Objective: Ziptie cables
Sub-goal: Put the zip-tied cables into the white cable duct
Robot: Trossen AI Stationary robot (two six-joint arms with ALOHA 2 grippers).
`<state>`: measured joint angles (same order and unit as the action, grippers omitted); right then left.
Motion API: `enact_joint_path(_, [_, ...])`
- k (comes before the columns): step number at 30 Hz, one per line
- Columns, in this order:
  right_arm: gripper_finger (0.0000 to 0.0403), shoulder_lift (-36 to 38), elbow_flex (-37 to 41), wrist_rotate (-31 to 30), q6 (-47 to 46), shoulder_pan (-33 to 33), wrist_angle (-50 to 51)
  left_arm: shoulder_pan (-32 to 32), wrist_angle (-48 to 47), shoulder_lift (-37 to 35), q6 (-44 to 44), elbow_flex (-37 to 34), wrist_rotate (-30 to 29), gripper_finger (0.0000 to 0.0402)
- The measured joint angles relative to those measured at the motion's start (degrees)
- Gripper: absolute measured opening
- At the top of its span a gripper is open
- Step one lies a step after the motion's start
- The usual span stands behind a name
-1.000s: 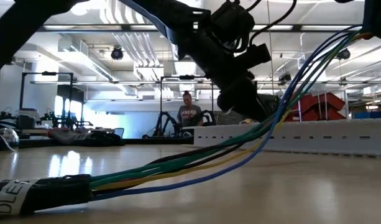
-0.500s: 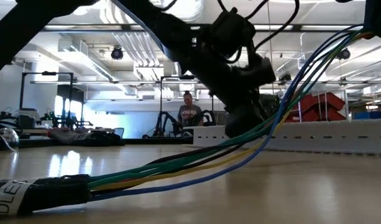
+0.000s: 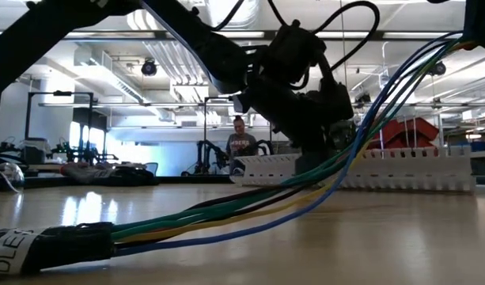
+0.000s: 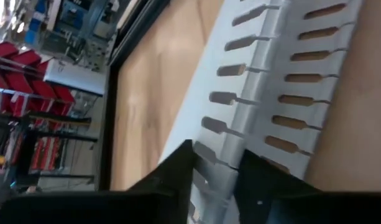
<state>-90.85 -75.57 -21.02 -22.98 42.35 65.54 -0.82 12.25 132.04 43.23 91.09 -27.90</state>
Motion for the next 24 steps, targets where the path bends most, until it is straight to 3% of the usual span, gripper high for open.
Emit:
enact_joint_path(3, [0.0009,0.0,0.0,0.0,0.0,0.0,0.0,0.0,0.0,-0.1,-0.5,0.6,-1.7,0.0011])
enact_joint_path(7, [0.0009,0.0,0.0,0.0,0.0,0.0,0.0,0.0,-2.4,-0.5,-2.9,1.8,-6.5,0.0008])
enact_joint_path(12, [0.0009,0.0,0.0,0.0,0.0,0.0,0.2,0.1,-17.8,-3.2,-13.7,6.2,-6.9,0.0003])
enact_joint_path(14, [0.0009,0.0,0.0,0.1,0.0,0.0,0.2,0.0,-26.1,-3.8,-20.9,8.6,-3.9,0.0002])
enact_joint_path(18, [0.0009,0.0,0.0,0.1,0.2,0.0,0.3,-0.1,-40.7,-3.7,-38.0,13.3,8.2,0.0002])
enact_joint_path(21, [0.0009,0.0,0.0,0.0,0.5,0.0,0.2,-0.1,-42.2,-3.8,-47.8,14.4,15.0,0.0001])
enact_joint_path(24, [0.0009,0.0,0.0,0.0,0.6,0.0,0.2,0.3,-41.8,-3.7,-54.2,14.3,15.5,0.0001])
